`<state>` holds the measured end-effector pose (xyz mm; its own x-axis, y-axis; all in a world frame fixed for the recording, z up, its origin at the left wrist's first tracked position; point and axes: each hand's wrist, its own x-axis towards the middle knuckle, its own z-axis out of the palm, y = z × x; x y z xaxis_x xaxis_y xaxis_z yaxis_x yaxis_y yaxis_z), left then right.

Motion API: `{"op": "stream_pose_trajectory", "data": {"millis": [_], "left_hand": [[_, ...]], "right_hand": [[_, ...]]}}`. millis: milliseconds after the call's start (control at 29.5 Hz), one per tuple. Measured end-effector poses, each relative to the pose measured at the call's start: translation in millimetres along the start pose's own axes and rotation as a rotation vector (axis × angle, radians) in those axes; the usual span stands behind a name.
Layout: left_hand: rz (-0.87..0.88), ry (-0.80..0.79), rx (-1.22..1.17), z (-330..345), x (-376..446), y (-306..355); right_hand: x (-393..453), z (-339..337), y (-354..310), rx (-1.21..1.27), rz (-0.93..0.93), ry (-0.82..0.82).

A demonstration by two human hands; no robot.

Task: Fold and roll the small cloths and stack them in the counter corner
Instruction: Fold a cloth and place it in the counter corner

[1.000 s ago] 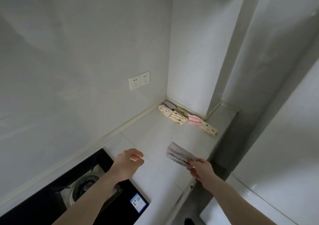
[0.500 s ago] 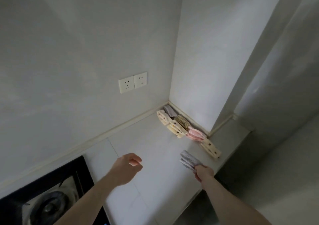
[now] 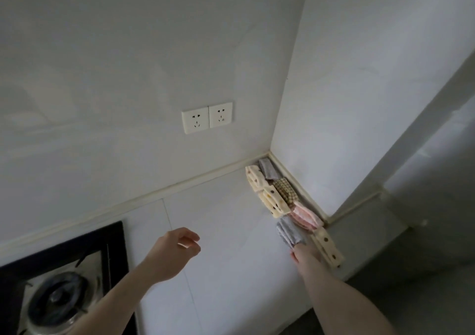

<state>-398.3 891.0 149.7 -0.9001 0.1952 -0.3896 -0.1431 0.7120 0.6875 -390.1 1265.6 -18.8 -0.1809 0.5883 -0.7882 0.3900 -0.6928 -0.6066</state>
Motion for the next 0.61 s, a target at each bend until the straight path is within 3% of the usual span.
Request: {"op": "stream_pose_trajectory", "data": {"millis": [135, 203, 339, 609], "left_hand": [[-0.041, 0.018, -0.011, 3, -2, -4], [-0.049, 0.031, -0.018, 5, -4, -5], [-0.059, 0.026, -0.037, 6, -11, -9], [-0.071, 0.039, -0.065, 2, -51, -35]], "right_hand": [[20, 5, -5, -0.556, -0.158, -0.088], [9, -2, -4, -0.712, -0.233, -0.131], [-15, 2, 0, -0.818, -0.478, 0.125], [-69, 0, 43, -1.055, -0.789, 0.081]]}}
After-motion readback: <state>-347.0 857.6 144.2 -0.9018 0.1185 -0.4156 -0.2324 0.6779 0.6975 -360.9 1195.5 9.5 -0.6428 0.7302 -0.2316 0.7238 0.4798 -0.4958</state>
